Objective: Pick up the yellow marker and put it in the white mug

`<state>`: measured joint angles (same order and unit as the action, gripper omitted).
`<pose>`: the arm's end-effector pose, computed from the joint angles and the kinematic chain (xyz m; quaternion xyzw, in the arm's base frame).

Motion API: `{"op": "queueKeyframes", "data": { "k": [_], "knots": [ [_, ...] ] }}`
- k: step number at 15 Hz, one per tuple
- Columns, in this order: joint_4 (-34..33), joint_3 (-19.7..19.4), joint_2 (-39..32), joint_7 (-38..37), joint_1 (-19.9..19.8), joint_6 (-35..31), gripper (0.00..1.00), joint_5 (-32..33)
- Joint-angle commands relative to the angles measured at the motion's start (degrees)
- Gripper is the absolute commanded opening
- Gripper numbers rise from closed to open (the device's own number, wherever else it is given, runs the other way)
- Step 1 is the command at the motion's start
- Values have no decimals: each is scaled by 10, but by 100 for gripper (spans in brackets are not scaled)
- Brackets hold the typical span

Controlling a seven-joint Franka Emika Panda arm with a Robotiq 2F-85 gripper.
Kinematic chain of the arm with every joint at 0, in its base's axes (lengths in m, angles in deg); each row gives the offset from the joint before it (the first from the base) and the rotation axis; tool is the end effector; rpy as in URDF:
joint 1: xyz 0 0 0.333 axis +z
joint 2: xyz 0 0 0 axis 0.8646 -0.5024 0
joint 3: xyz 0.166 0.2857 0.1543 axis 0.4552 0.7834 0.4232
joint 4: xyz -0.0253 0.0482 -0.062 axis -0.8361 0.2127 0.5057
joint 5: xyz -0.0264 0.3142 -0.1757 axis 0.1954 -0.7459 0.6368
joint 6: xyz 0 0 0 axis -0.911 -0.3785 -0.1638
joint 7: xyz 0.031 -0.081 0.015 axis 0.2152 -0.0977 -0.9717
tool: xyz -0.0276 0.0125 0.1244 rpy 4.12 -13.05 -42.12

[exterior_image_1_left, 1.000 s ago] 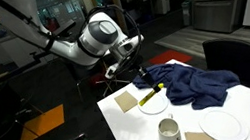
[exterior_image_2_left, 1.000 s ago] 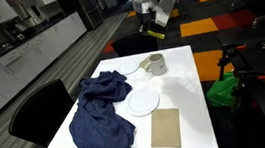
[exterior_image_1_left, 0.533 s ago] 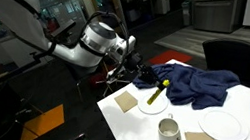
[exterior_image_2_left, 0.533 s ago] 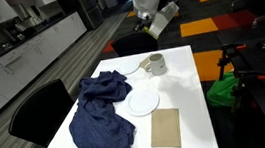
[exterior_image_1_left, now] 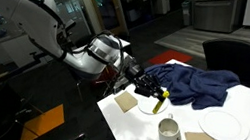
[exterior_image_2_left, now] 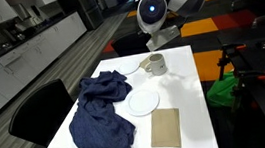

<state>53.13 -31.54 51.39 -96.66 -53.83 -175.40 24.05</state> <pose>0.5124 -0.0009 0.3148 0.7455 -0.4261 0.3587 0.3660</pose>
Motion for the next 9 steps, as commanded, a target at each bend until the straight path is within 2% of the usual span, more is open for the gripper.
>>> {"op": "queueKeyframes", "data": {
  "k": [1,9],
  "knots": [
    [-28,6,-35,-69,4,53,5,6],
    [-64,4,-100,-154,6,88,5,32]
  ]
}}
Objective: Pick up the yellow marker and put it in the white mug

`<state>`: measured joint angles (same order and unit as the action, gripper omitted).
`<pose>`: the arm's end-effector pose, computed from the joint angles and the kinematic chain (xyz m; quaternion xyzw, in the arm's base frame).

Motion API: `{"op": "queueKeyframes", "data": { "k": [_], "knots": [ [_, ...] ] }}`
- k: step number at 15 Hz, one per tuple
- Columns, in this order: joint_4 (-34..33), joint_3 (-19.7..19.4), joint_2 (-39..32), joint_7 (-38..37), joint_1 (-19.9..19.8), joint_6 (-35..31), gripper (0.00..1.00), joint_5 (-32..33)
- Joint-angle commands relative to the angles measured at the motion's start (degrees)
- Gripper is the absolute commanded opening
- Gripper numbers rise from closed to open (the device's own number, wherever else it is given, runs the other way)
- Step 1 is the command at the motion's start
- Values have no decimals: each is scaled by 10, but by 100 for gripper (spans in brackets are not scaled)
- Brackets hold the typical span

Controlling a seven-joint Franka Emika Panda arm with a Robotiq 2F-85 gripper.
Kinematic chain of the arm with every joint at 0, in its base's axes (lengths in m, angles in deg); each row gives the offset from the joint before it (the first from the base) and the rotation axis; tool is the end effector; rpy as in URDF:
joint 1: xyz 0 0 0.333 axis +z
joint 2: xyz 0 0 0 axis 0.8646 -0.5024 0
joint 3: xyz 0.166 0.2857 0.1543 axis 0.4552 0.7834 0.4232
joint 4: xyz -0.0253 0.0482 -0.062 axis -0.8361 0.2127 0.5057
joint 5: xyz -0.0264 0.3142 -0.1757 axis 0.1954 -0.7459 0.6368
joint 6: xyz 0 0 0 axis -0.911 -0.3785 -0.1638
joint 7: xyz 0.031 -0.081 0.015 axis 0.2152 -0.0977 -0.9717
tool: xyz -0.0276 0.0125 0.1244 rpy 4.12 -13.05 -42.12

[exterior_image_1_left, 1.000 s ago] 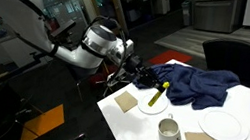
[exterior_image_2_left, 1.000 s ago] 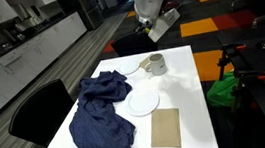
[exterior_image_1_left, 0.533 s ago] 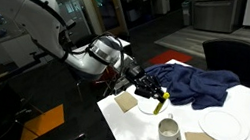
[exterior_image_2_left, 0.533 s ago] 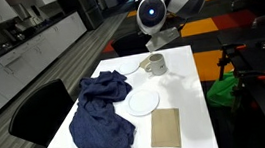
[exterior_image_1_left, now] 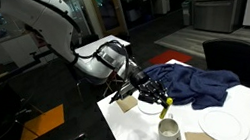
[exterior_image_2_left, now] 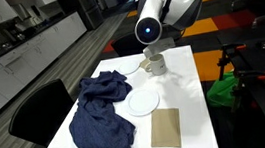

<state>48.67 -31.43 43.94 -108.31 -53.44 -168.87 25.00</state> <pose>0.5307 -0.0088 0.2796 0.6813 -0.4824 0.3910 0.3876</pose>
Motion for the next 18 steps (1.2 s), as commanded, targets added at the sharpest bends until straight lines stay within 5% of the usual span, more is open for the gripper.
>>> {"op": "queueKeyframes", "data": {
  "k": [1,15,16,18],
  "knots": [
    [-23,3,-33,-46,2,23,5,27],
    [-89,3,-174,-66,-18,-13,5,72],
    [-94,4,-182,-60,-17,-14,31,74],
    [-102,5,-196,-57,-16,-13,52,78]
  ]
}}
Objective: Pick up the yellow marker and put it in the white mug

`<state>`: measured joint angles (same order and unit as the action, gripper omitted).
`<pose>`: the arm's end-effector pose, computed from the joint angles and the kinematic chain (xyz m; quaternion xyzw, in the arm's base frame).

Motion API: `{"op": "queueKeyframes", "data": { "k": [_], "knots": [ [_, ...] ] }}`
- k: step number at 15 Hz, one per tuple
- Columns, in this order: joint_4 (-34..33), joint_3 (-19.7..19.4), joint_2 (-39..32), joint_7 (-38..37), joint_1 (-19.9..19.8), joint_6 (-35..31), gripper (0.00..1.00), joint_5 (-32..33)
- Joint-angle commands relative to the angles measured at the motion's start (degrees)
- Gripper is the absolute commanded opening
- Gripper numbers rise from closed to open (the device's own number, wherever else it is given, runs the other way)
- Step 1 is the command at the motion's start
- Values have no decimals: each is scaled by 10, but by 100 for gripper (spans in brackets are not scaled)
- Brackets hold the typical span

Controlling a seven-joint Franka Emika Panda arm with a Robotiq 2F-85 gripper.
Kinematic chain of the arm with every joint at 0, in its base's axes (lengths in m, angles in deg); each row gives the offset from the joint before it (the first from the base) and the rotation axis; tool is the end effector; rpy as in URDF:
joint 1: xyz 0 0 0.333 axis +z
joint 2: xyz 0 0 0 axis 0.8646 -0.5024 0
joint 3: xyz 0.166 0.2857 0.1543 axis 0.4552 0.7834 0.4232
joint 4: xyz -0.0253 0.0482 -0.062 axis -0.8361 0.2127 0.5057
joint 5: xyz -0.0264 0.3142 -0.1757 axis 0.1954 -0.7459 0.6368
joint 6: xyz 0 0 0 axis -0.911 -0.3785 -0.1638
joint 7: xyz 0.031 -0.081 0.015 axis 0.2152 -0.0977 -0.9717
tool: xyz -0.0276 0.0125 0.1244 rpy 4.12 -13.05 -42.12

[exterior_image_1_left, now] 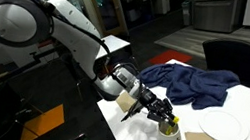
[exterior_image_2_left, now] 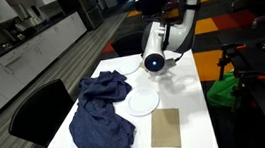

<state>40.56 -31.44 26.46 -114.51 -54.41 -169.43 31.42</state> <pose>0.5600 -0.0139 0.1588 0.6942 -0.4498 0.3893 0.4053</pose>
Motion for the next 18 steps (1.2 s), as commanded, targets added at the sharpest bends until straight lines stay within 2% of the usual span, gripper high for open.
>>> {"op": "queueKeyframes", "data": {
  "k": [1,6,12,18],
  "knots": [
    [-24,5,-26,5,-6,-5,59,14],
    [-29,4,-30,3,-4,1,98,18],
    [0,8,11,-16,2,4,100,35],
    [76,23,144,-12,6,10,100,32]
  ]
}}
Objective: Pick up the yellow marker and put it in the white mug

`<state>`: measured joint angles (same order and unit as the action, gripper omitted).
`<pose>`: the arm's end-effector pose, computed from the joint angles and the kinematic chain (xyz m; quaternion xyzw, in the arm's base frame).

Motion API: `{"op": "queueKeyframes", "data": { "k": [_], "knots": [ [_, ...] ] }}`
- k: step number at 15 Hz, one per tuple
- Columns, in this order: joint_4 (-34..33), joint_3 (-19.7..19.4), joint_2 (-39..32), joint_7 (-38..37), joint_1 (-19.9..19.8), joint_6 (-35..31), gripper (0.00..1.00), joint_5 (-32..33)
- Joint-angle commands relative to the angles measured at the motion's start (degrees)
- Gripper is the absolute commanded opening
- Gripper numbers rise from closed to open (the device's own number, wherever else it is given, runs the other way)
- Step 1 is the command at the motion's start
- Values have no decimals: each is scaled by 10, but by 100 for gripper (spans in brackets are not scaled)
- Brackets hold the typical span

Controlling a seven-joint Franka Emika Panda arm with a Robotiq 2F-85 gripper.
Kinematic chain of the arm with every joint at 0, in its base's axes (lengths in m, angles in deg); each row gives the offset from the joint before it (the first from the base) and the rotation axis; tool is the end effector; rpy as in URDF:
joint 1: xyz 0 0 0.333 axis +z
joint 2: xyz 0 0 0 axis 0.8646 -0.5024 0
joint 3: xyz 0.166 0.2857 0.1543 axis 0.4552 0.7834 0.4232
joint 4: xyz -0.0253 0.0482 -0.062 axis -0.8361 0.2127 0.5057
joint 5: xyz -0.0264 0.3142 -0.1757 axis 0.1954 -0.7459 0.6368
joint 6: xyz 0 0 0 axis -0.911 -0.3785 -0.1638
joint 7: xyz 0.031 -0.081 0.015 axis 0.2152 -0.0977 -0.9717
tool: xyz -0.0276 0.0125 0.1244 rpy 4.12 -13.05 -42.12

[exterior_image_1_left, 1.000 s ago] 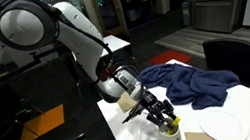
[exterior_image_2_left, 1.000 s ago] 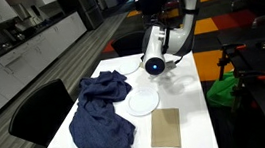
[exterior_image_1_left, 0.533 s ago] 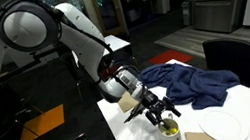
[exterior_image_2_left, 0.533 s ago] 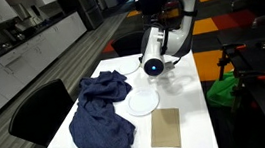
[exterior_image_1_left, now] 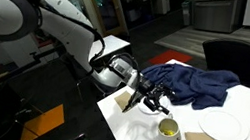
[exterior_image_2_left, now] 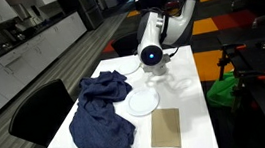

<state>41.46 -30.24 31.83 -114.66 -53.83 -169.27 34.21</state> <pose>0.5716 0.0037 0.2086 0.6917 -0.4413 0.4325 0.3738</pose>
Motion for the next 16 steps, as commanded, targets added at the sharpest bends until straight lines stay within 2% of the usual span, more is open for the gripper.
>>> {"op": "queueKeyframes", "data": {
  "k": [1,5,9,10,11,16],
  "knots": [
    [79,15,115,-3,1,10,100,0],
    [112,31,201,72,2,24,100,-53],
    [125,36,257,118,6,36,100,-86],
    [127,35,266,126,6,37,100,-89],
    [104,31,231,106,4,24,100,-76],
    [115,31,251,117,5,25,100,-81]
  ]
}}
